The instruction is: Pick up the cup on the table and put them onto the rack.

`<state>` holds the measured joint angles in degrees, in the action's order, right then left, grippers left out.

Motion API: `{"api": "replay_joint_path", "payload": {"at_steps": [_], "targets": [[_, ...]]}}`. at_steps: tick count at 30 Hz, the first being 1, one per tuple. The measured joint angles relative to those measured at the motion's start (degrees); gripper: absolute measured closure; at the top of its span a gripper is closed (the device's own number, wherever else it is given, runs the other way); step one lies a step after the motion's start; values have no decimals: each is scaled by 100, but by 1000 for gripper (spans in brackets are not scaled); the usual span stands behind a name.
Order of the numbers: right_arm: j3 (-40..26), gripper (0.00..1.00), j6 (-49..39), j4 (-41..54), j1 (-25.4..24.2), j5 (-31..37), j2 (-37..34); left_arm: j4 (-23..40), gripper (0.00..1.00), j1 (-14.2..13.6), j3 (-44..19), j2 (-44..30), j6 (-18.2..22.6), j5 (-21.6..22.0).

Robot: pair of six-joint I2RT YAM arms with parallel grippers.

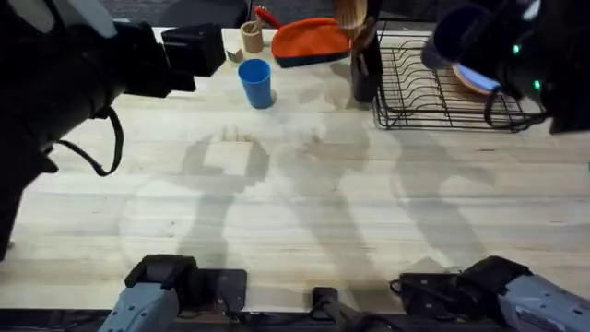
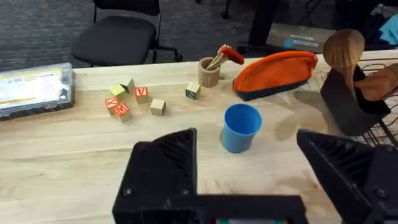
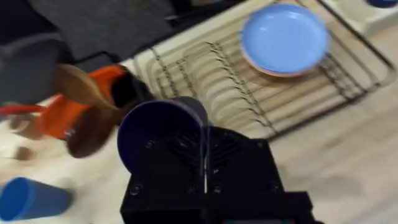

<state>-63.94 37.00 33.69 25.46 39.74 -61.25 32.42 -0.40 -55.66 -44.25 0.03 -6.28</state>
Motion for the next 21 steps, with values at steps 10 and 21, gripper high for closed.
{"api": "replay_joint_path", "payload": {"at_steps": [10,21], "targets": [[-929,971,-732,117,-702,-1000,-1148,0,8,0,0,0,0,0],[-1471,971,-633,841,-1589,-2599,-2198,0,8,0,0,0,0,0]]}}
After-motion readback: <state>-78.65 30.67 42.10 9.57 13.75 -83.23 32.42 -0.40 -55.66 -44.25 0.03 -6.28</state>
